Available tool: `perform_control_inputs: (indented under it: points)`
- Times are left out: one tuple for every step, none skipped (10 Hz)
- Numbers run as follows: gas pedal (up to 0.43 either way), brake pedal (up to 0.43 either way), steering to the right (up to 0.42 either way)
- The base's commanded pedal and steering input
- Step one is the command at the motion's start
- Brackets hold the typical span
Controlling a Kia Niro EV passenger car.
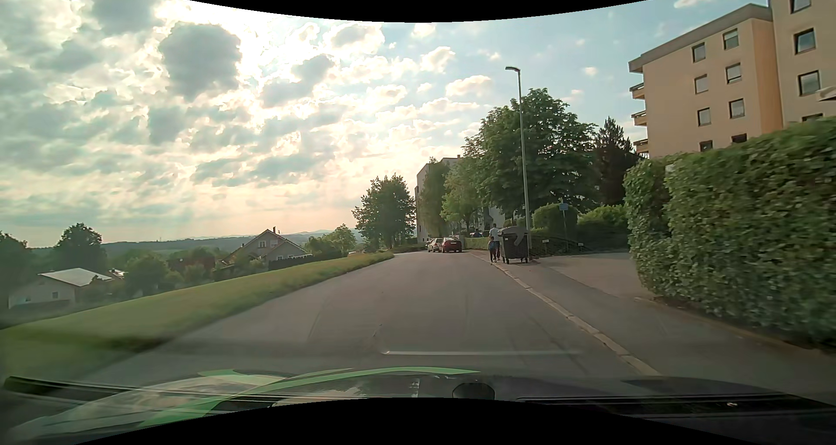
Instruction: Follow the waypoints while adhering to traffic rules and regulations
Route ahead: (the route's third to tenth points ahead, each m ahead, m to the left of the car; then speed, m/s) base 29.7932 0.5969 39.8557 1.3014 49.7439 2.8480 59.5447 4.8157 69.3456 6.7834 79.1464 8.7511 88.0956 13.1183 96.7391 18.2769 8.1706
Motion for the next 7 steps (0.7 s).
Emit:
perform_control_inputs:
  points:
    - [0.020,0.000,-0.004]
    - [0.000,0.000,-0.004]
    - [0.000,0.000,-0.004]
    - [0.000,0.000,-0.004]
    - [0.000,0.000,-0.006]
    - [0.000,0.000,-0.012]
    - [0.000,0.000,-0.018]
